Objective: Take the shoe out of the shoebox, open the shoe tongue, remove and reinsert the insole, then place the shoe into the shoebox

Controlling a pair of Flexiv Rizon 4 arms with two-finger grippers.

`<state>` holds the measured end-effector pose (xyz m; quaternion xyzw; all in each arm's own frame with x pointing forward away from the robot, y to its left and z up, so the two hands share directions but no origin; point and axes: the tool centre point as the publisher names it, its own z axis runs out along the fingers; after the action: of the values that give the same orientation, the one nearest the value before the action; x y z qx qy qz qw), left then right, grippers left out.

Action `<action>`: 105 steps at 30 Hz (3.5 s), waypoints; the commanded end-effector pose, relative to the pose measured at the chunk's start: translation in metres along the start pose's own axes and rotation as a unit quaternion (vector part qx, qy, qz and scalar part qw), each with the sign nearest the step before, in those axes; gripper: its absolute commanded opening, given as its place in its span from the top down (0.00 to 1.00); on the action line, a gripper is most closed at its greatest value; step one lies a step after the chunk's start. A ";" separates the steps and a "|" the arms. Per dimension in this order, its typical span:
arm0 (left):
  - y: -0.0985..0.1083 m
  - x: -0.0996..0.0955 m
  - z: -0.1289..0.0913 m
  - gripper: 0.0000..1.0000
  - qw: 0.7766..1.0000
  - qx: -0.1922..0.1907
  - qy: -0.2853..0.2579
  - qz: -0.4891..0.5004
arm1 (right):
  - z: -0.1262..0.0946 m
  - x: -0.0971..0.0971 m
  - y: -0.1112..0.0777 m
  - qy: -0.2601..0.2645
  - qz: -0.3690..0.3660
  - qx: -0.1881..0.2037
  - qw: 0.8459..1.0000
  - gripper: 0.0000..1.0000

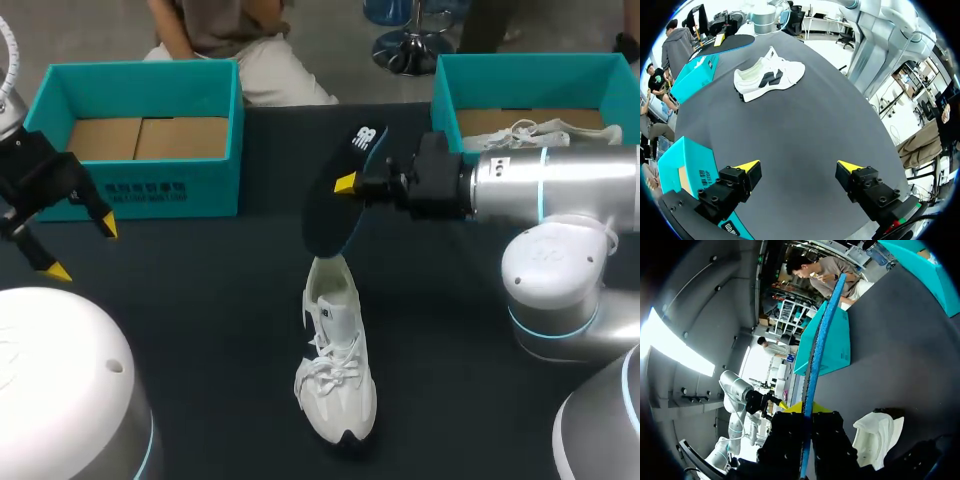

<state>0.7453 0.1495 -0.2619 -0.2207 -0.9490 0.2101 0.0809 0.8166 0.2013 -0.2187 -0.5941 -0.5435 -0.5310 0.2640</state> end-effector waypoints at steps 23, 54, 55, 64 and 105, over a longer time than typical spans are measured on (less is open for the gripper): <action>0.000 0.000 0.000 0.00 1.000 -0.001 0.000 0.000 | 0.008 -0.021 -0.021 0.002 0.031 -0.007 0.999 1.00; 0.000 0.000 0.000 0.00 1.000 -0.001 0.000 0.000 | 0.000 -0.036 -0.027 -0.010 -0.003 -0.040 0.999 1.00; 0.000 0.000 0.000 0.00 1.000 -0.001 0.000 0.000 | 0.000 -0.037 -0.028 -0.013 -0.009 -0.044 0.999 1.00; 0.000 0.000 0.000 0.00 1.000 -0.001 0.000 0.000 | -0.003 -0.041 -0.029 -0.009 -0.088 -0.069 0.994 1.00; 0.000 0.000 0.000 0.00 1.000 -0.001 0.000 0.000 | 0.022 -0.051 -0.012 0.070 -0.226 -0.036 0.971 1.00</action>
<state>0.7455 0.1494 -0.2621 -0.2207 -0.9490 0.2101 0.0811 0.8249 0.2053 -0.2722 -0.4282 -0.6289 -0.6301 0.1551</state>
